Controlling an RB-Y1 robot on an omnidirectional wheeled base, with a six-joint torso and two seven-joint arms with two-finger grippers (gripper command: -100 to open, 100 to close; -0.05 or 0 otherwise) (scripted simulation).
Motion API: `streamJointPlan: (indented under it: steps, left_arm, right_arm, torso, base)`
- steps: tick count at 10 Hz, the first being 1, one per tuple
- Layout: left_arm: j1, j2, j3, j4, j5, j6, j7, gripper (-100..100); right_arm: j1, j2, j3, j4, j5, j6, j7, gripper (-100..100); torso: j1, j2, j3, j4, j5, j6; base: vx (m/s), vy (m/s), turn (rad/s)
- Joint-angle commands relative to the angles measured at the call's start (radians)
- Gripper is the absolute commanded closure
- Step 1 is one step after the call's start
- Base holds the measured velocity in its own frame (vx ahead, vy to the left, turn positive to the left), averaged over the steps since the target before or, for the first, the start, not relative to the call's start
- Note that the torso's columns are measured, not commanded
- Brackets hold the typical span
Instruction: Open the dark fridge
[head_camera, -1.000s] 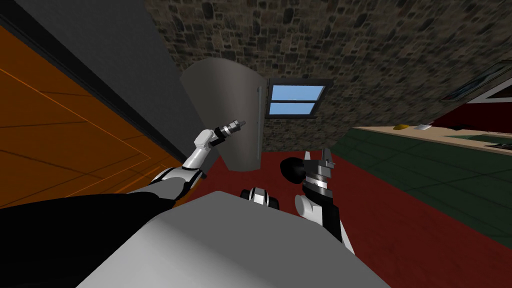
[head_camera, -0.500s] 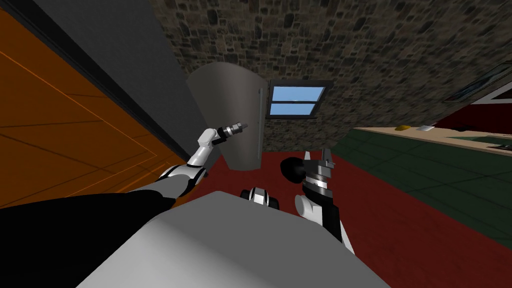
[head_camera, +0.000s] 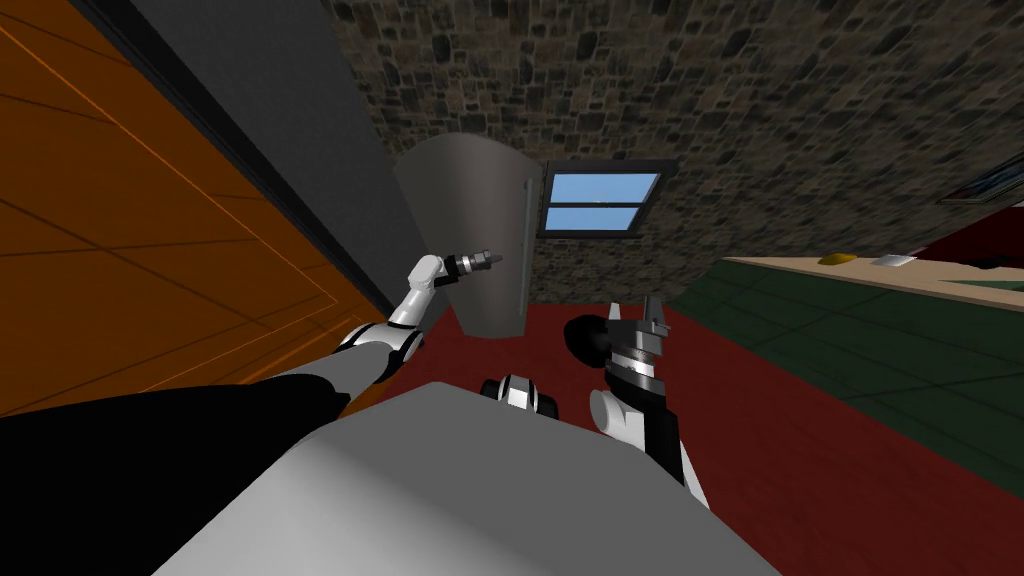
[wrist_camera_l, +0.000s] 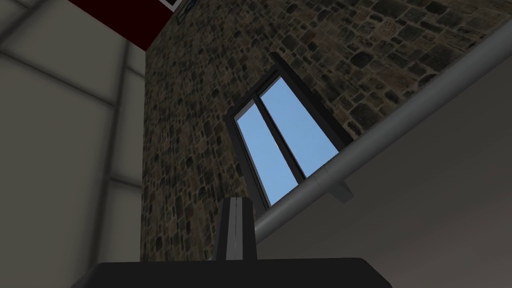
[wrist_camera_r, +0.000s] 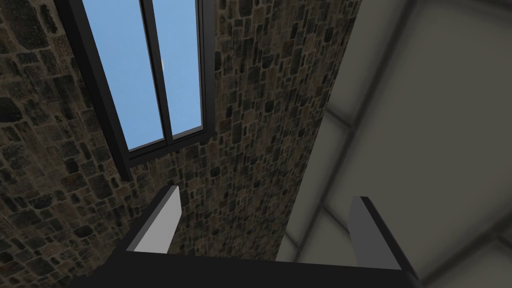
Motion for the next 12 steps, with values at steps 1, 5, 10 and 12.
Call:
streamJointPlan:
  steps: [1,5,10,12]
  left_arm:
    - [-0.005,0.009,0.0,-0.002,-0.017,-0.007,0.011,-100]
    - [-0.015,0.029,0.001,-0.003,-0.05,-0.007,0.029,-100]
    - [-0.031,0.058,0.003,-0.004,-0.1,-0.007,0.055,-100]
    - [-0.032,0.061,0.003,-0.005,-0.104,-0.007,0.058,-100]
  right_arm:
    - [0.0,0.0,0.0,0.0,0.0,0.0,0.0,0]
    - [0.001,0.0,0.0,0.0,0.0,0.0,0.0,0]
    - [0.0,0.0,0.0,0.0,0.0,0.0,0.0,0]
    - [0.0,0.0,0.0,0.0,0.0,0.0,0.0,0]
  torso:
    - [-0.001,0.001,0.001,0.0,0.0,0.0]
    - [-0.001,0.002,0.001,0.0,0.0,0.0]
    - [0.0,0.006,0.004,0.002,0.0,0.0]
    - [-0.002,0.003,0.002,0.001,-0.001,0.0]
  base:
    - [0.112,-0.03,-0.042]
    - [0.22,-0.057,-0.032]
    - [0.223,-0.059,-0.035]
    - [0.163,-0.049,-0.023]
